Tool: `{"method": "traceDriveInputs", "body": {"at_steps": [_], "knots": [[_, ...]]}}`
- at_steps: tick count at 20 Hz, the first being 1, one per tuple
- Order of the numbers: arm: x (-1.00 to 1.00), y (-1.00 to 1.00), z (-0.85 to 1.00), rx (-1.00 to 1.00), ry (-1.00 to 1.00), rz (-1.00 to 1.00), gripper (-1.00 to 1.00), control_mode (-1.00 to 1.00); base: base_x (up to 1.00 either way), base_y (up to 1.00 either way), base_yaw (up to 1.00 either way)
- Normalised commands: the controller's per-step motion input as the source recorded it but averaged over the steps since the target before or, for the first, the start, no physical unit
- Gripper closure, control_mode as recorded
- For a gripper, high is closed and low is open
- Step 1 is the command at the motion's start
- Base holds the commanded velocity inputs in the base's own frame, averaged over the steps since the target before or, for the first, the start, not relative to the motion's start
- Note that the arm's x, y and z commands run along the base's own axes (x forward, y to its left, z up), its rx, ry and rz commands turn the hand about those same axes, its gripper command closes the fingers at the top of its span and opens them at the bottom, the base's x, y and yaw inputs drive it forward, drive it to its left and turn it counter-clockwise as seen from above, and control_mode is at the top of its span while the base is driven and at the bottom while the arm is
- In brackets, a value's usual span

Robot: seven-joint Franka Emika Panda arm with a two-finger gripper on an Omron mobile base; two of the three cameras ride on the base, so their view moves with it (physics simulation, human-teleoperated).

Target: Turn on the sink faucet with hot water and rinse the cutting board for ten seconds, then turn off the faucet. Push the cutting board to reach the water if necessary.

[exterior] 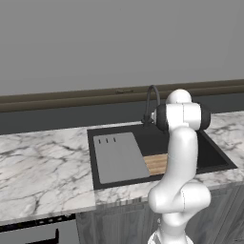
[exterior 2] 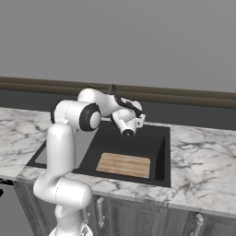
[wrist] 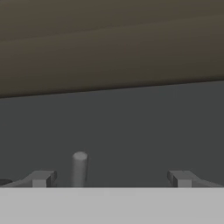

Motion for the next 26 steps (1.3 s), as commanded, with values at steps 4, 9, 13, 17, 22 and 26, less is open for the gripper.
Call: {"method": "traceDriveInputs", "body": {"at_steps": [4, 9, 13, 17, 22, 26], "knots": [[0.06, 0.0, 0.0, 0.0, 0.0, 0.0, -1.0, -1.0, 0.0, 0.0, 0.0], [0.03, 0.0, 0.0, 0.0, 0.0, 0.0, -1.0, -1.0, 0.0, 0.0, 0.0], [0.01, 0.0, 0.0, 0.0, 0.0, 0.0, -1.0, -1.0, 0.0, 0.0, 0.0], [0.0, -0.02, 0.0, 0.0, 0.0, 0.0, -1.0, -1.0, 0.0, 0.0, 0.0], [0.0, -0.03, 0.0, 0.0, 0.0, 0.0, -1.0, -1.0, 0.0, 0.0, 0.0], [0.01, -0.05, 0.0, 0.0, 0.0, 0.0, -1.0, -1.0, 0.0, 0.0, 0.0]]}}
